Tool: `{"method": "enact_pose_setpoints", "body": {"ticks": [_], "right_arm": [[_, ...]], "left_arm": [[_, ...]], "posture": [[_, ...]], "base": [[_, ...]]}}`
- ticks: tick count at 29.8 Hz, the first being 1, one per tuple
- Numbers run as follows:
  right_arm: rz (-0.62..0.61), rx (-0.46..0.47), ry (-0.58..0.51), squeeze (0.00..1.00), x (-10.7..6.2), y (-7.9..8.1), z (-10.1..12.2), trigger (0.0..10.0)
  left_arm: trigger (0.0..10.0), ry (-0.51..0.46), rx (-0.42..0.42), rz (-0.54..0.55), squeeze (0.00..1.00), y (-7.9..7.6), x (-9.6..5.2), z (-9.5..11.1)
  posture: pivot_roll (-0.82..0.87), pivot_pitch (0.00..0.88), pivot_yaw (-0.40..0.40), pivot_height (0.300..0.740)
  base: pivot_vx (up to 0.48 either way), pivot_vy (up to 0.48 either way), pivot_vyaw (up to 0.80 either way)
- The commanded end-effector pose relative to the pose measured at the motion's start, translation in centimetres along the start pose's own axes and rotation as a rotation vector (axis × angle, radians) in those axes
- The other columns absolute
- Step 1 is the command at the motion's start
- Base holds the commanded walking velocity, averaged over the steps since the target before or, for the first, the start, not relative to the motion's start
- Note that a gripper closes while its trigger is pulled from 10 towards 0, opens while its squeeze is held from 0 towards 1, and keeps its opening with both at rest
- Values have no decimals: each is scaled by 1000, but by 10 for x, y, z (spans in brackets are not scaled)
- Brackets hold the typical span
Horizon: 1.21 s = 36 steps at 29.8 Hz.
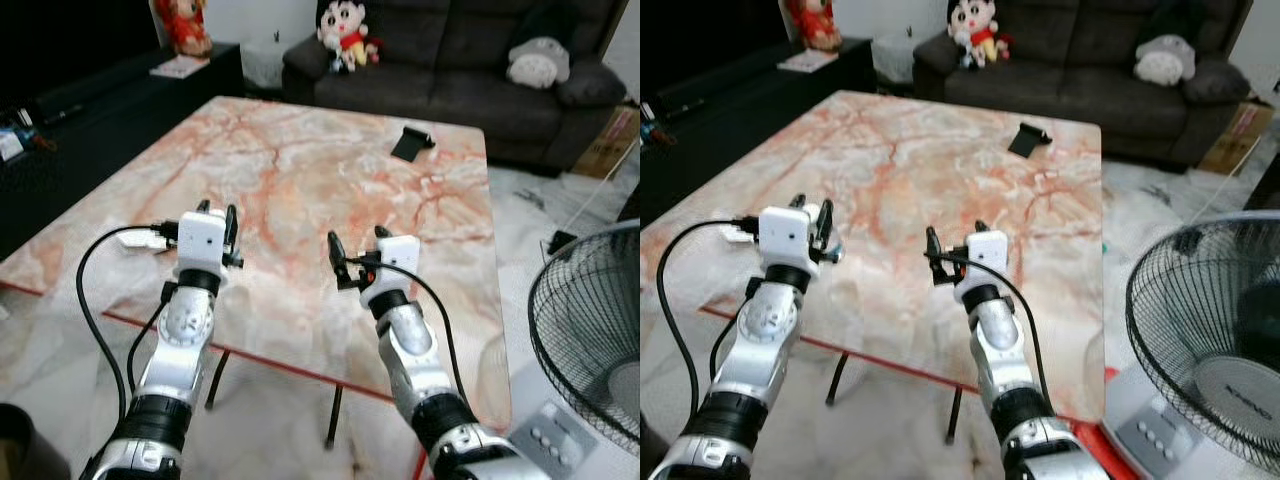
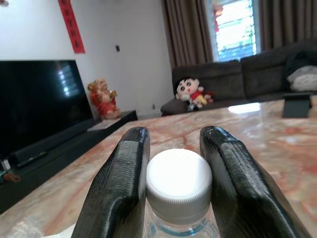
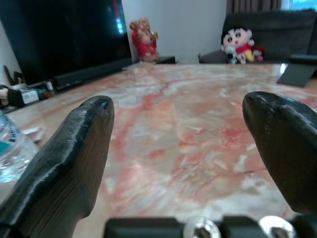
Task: Picking trash to rubbish bin
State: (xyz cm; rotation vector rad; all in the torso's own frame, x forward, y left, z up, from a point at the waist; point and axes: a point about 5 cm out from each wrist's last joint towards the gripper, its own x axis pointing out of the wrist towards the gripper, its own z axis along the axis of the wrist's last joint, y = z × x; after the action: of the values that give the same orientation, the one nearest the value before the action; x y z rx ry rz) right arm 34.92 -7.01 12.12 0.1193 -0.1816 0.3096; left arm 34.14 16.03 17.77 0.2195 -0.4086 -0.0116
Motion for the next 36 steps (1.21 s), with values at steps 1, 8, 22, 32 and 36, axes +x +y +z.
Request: {"method": "enact_pose_setpoints", "body": {"ticks": [1,8,22,32,36], "right_arm": [[-7,-3,-16,0,1,-3,4,10000],[-7,-1,-19,0,2,-4,5,10000],[-27,3,7,0,-1,-10,-1,10000],[-150,42,296,0,-42,-42,-55,10000],[-233,90,487,0,-80,-59,-87,10000]], "left_arm": [[10000,-8,4,8,0,1,1,3],[10000,-7,5,10,0,1,2,3],[10000,32,1,23,0,5,-1,-4],[10000,397,-77,99,0,23,-41,-76],[10000,599,-104,115,0,31,-78,-112]], "posture": [[-18,0,23,740],[-16,0,21,740],[-18,0,18,740],[-20,0,9,740],[-27,0,8,740]], "base": [[-255,0,0],[-259,0,0],[-261,0,0],[0,0,0],[0,0,0]]}}
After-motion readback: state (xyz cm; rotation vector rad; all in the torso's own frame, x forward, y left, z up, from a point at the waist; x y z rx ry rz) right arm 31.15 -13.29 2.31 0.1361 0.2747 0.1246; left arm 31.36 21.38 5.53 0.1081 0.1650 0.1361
